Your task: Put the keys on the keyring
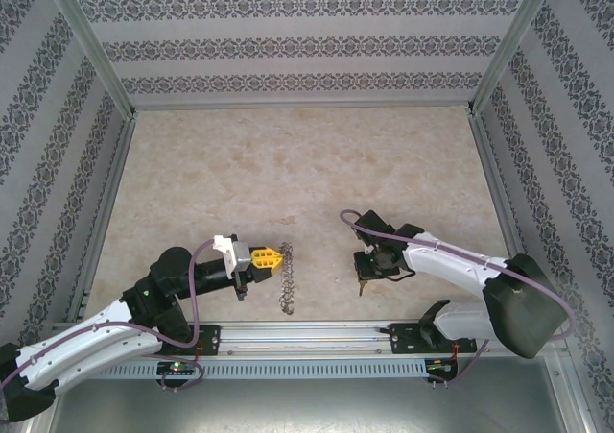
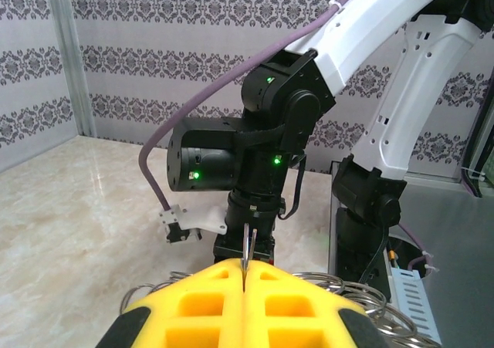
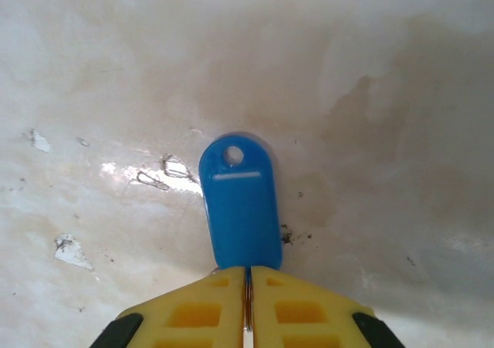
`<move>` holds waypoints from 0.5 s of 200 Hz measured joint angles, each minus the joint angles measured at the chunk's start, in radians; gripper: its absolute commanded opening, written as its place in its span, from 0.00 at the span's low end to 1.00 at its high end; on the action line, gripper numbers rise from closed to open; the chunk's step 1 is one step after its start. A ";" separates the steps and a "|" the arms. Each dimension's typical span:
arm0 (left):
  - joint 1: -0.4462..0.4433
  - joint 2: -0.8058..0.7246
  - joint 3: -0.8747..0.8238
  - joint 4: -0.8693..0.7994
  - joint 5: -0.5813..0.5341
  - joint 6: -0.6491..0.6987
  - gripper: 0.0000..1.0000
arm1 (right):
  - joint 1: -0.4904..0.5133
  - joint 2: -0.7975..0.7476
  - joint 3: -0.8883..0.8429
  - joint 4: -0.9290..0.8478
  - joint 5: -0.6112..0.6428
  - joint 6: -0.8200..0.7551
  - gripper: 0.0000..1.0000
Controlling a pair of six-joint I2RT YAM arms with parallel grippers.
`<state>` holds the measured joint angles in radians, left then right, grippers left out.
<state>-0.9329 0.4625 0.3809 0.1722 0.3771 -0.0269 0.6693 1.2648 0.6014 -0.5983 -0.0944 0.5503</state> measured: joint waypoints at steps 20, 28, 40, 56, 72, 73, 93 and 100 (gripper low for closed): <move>0.000 0.000 -0.014 0.005 0.003 -0.011 0.00 | 0.001 -0.043 0.000 -0.003 0.003 0.001 0.01; 0.000 0.003 -0.017 0.007 0.004 -0.016 0.00 | 0.003 -0.066 0.000 -0.008 0.007 0.001 0.00; 0.000 0.012 -0.018 0.016 0.007 -0.024 0.00 | 0.010 -0.102 0.000 -0.015 0.012 0.000 0.00; 0.000 0.027 -0.018 0.031 0.011 -0.034 0.00 | 0.016 -0.150 0.002 -0.019 0.019 -0.005 0.00; 0.000 0.038 -0.018 0.040 0.023 -0.036 0.00 | 0.019 -0.198 0.002 -0.014 0.019 -0.019 0.00; 0.000 0.040 -0.018 0.040 0.025 -0.036 0.00 | 0.019 -0.200 0.002 -0.013 0.019 -0.020 0.00; 0.000 0.049 -0.018 0.040 0.054 -0.037 0.00 | 0.049 -0.284 0.000 0.032 0.013 -0.053 0.00; 0.000 0.049 -0.018 0.039 0.064 -0.037 0.00 | 0.061 -0.320 -0.002 0.052 0.005 -0.065 0.00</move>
<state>-0.9329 0.5117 0.3634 0.2111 0.4416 -0.0639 0.7307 0.9447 0.5999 -0.5461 -0.0891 0.4850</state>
